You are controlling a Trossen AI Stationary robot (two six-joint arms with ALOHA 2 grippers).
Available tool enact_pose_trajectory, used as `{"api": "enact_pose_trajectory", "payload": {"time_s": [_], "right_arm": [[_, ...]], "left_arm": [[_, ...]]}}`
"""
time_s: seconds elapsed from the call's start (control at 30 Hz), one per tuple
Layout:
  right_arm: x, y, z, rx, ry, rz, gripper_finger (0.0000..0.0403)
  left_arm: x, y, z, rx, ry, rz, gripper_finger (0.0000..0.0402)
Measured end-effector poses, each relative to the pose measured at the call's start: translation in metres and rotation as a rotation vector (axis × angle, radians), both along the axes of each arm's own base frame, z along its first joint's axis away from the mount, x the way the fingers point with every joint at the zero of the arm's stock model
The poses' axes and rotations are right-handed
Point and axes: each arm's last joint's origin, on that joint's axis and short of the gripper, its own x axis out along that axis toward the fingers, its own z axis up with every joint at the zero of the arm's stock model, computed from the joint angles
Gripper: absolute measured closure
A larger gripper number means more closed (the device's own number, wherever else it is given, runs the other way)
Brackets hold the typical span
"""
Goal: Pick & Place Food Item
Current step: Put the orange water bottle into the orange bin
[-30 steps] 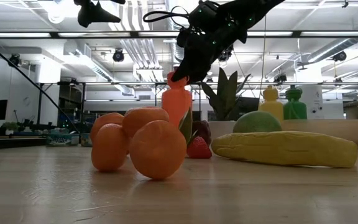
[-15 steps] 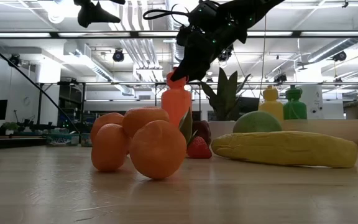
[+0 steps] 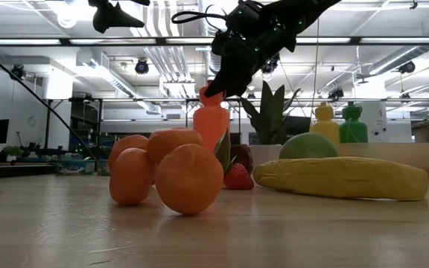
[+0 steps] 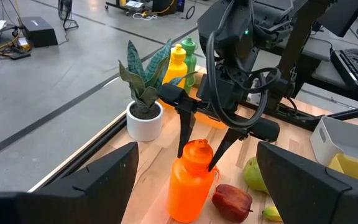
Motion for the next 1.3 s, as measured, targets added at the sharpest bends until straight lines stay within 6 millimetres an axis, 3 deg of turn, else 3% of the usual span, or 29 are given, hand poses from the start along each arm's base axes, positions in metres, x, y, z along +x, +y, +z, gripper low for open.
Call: {"api": "enact_pose_trajectory", "payload": {"time_s": [0.3,0.6,1.0,1.3], "right_arm": [[-0.002,0.001,0.005,0.0,-0.015,0.005,0.0185],[-0.025,0.006,0.052,0.024,-0.116,-0.136,0.0185],[-0.102,0.024,0.107,0.017,-0.036,-0.459,0.0184],[-0.164,0.039,0.133,-0.007,-0.001,-0.679,0.0184]], "left_arm": [[-0.001,0.0,-0.002,-0.005,0.019,0.0,0.0069],[-0.001,0.0,-0.002,-0.005,0.019,0.0,0.0069],[-0.001,0.0,-0.002,-0.005,0.019,0.0,0.0069],[-0.001,0.0,-0.002,-0.005,0.019,0.0,0.0069]]}}
